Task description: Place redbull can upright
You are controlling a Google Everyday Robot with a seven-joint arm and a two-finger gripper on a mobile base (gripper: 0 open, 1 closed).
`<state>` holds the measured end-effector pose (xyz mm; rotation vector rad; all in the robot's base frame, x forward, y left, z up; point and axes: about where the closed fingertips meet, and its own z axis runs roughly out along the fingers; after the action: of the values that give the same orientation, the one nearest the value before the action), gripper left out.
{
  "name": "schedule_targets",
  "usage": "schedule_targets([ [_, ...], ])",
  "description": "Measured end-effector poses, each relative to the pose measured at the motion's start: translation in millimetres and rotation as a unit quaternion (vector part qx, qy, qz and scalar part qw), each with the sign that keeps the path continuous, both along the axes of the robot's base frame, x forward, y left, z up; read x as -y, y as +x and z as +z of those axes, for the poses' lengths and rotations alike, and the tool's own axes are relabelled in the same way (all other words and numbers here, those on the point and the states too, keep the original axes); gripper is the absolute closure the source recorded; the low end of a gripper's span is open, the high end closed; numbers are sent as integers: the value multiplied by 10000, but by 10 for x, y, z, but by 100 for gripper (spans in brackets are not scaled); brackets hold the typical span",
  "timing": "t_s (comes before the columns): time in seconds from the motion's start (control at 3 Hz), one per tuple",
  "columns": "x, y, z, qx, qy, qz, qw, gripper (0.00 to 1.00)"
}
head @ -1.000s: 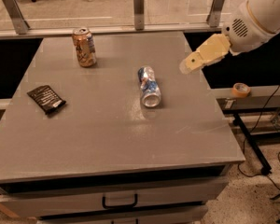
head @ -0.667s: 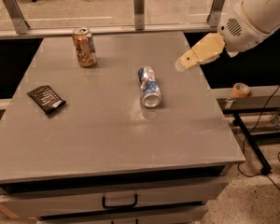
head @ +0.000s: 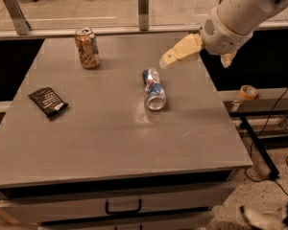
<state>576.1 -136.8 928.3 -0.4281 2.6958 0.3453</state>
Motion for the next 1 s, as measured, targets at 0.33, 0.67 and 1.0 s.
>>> schedule_targets([
  [0.33, -351, 126, -228, -389, -215, -218, 9988, 0],
  [0.67, -636, 291, -367, -609, -466, -202, 9969, 0],
  [1.0, -857, 440, -451, -737, -623, -198, 9951, 0],
])
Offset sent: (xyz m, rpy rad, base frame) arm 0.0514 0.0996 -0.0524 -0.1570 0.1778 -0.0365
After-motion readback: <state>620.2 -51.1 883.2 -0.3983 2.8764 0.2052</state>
